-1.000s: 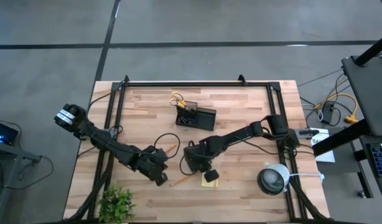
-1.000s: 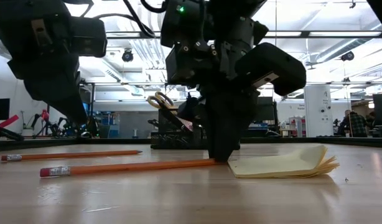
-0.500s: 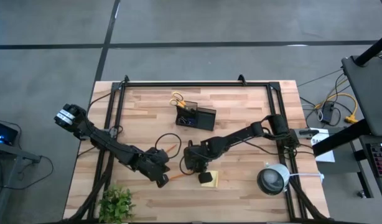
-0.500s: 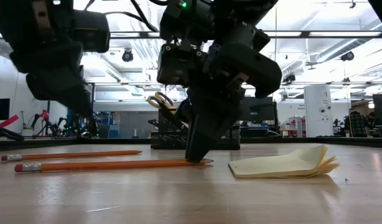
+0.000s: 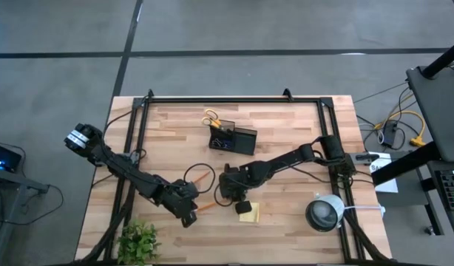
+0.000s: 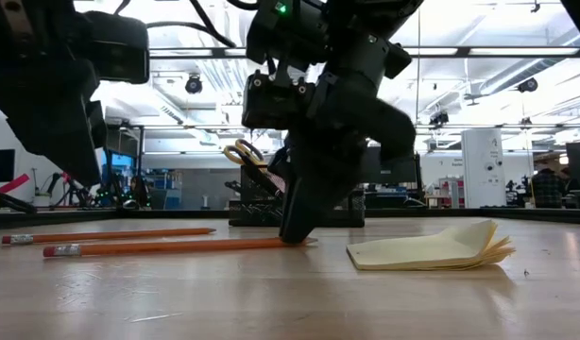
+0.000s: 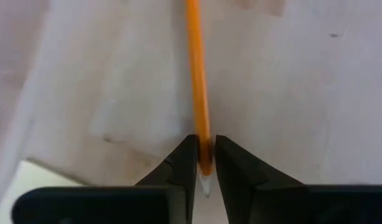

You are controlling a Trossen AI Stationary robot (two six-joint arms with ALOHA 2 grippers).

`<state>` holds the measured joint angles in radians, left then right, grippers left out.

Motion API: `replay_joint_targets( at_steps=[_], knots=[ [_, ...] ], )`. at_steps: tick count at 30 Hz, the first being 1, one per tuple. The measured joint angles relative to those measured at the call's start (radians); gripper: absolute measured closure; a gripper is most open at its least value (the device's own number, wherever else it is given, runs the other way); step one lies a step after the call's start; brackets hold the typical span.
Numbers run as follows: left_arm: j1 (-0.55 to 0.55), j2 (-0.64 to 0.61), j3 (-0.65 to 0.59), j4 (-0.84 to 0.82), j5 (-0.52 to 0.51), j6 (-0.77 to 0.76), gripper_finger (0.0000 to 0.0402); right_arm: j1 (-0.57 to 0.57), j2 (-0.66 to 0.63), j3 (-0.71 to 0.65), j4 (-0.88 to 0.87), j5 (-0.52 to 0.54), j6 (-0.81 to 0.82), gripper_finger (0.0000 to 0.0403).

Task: Pick and place office supplies into organizer
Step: Put the bottom orange pencil into the black organizer bin

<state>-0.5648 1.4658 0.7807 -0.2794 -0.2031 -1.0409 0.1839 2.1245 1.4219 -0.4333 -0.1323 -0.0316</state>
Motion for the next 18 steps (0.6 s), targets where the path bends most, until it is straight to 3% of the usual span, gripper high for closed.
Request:
replay_joint_targets(
  at_steps=[18],
  knots=[
    [0.000, 0.000, -0.002, -0.020, -0.017, 0.000, 0.0400, 0.001, -0.050, 0.038, -0.121, -0.004, -0.034, 0.0282]
  ],
)
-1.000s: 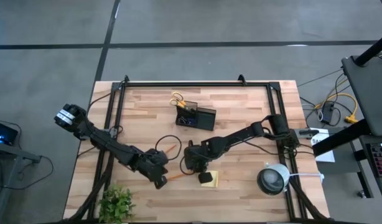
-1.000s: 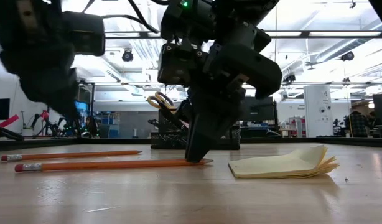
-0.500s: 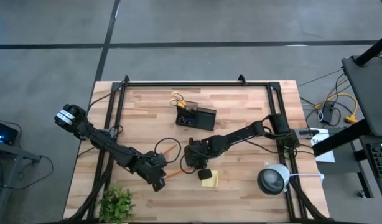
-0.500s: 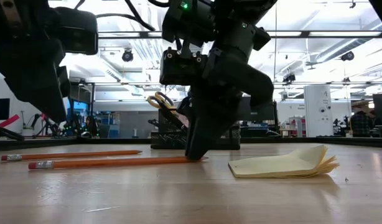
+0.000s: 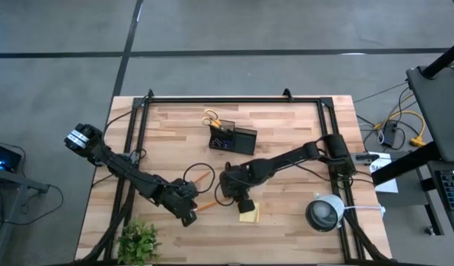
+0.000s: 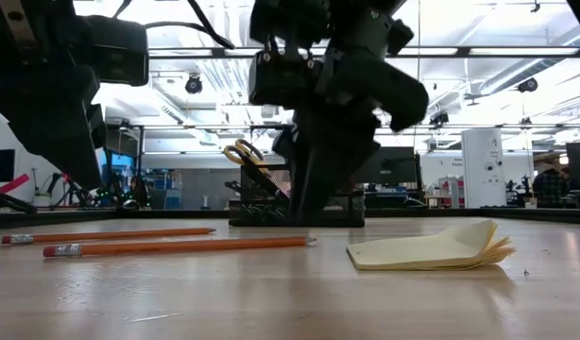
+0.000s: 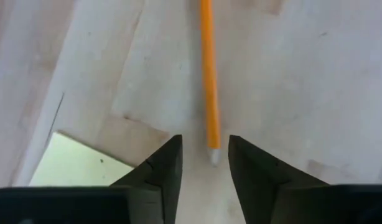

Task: Pick and place office supplies into organizer
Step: Put the bottom orange pencil into the black organizer bin

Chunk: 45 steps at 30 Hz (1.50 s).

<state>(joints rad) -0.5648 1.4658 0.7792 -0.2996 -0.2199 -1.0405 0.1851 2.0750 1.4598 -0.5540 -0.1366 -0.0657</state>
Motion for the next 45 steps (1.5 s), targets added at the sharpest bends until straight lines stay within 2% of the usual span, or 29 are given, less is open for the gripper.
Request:
replay_joint_targets(
  at_steps=[4, 12, 18, 39, 45],
  knots=[
    [0.000, 0.000, 0.000, -0.003, -0.009, 0.000, 0.0400, -0.010, -0.013, -0.002, -0.026, 0.013, 0.005, 0.0286],
    [0.000, 0.000, -0.001, -0.004, -0.021, 0.000, 0.0400, -0.013, 0.032, -0.008, -0.015, 0.003, 0.007, 0.0358],
    [0.000, 0.000, -0.001, -0.003, -0.021, 0.000, 0.0400, -0.014, 0.035, -0.008, -0.012, 0.009, 0.009, 0.0383],
    [-0.002, 0.000, -0.001, 0.001, -0.017, -0.001, 0.0400, -0.013, 0.070, -0.010, 0.022, 0.001, 0.014, 0.0394],
    [-0.019, -0.001, 0.006, -0.134, 0.029, 0.006, 0.0384, -0.014, 0.072, -0.011, 0.021, 0.002, 0.012, 0.0394]
  ],
)
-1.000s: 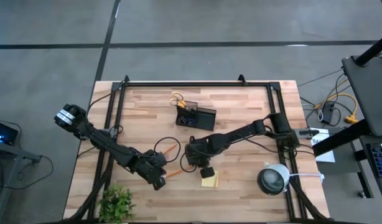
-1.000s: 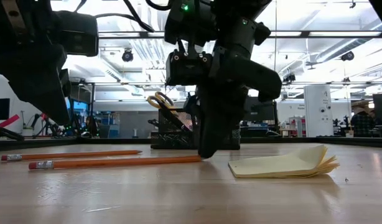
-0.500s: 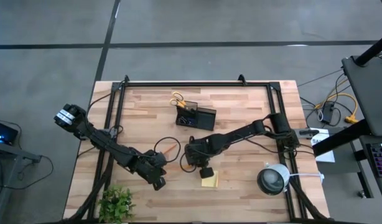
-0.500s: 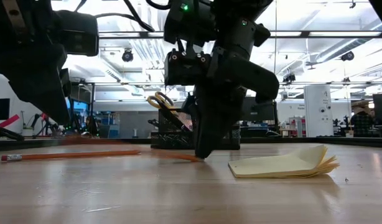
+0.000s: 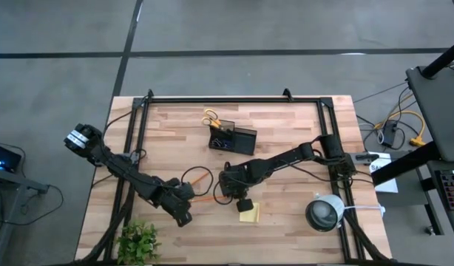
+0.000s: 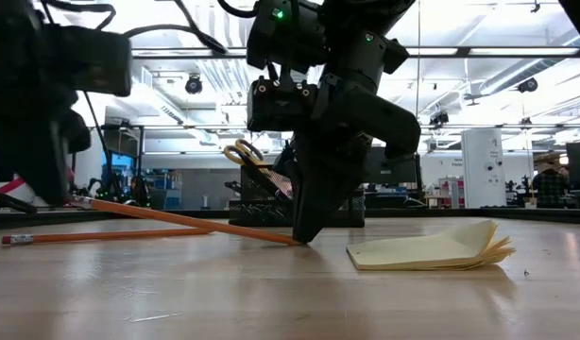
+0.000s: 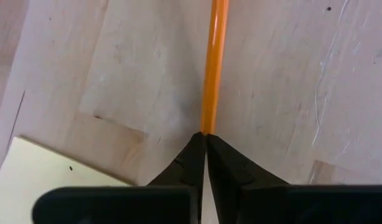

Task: Pick and place office supplies into organizer
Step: Put the bottom orange pencil into the black organizer bin

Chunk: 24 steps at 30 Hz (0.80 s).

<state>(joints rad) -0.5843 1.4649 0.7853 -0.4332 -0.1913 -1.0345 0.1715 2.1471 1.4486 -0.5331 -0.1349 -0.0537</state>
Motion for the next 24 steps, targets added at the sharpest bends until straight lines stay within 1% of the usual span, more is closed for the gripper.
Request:
replay_joint_targets(
  at_steps=[3, 7, 10, 13, 21, 24],
  knots=[
    [-0.001, -0.007, 0.000, -0.030, -0.001, 0.006, 0.0353, 0.000, 0.001, 0.000, 0.000, 0.000, -0.001, 0.0394],
    [-0.002, -0.007, 0.000, -0.009, 0.001, 0.095, 0.0305, 0.000, 0.002, -0.001, 0.001, 0.001, -0.001, 0.0394],
    [-0.002, -0.007, -0.003, 0.017, 0.008, 0.151, 0.0280, 0.000, 0.002, -0.001, 0.001, 0.001, 0.000, 0.0394],
    [-0.001, -0.007, -0.007, 0.016, 0.002, 0.183, 0.0273, 0.000, 0.002, -0.002, 0.000, 0.001, 0.000, 0.0394],
    [0.000, -0.016, -0.026, -0.006, -0.052, 0.185, 0.0272, 0.000, 0.002, -0.002, -0.001, 0.002, 0.001, 0.0394],
    [0.002, -0.053, -0.026, -0.028, -0.034, 0.180, 0.0272, 0.000, 0.002, -0.003, -0.001, 0.003, -0.001, 0.0394]
  ],
)
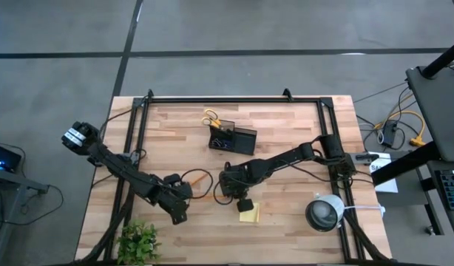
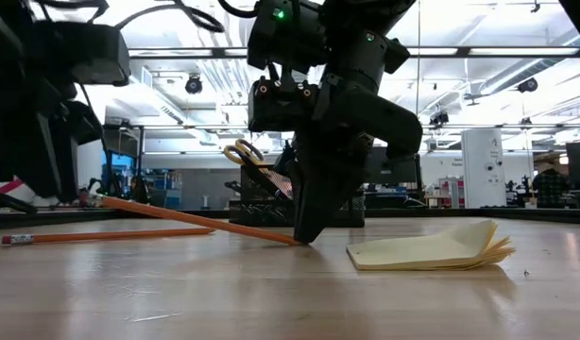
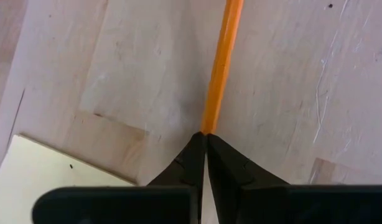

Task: Pick and place office supplies into organizer
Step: Put the bottom orange pencil into the black organizer bin

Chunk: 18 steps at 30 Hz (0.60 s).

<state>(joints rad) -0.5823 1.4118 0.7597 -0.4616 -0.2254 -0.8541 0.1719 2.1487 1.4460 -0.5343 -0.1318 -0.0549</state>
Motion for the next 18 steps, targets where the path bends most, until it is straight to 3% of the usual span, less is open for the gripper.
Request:
replay_joint_targets(
  at_steps=[3, 8, 18],
  knots=[
    [0.000, -0.062, 0.000, -0.002, 0.026, -0.001, 0.0272, 0.000, 0.000, 0.000, 0.000, 0.000, -0.005, 0.0394],
    [0.005, -0.111, -0.002, -0.064, -0.018, 0.045, 0.0271, 0.000, 0.000, 0.000, 0.000, 0.001, -0.027, 0.0394],
    [0.014, -0.014, -0.024, 0.081, -0.011, 0.114, 0.0271, 0.000, 0.000, 0.000, -0.003, 0.002, -0.033, 0.0394]
  ],
)
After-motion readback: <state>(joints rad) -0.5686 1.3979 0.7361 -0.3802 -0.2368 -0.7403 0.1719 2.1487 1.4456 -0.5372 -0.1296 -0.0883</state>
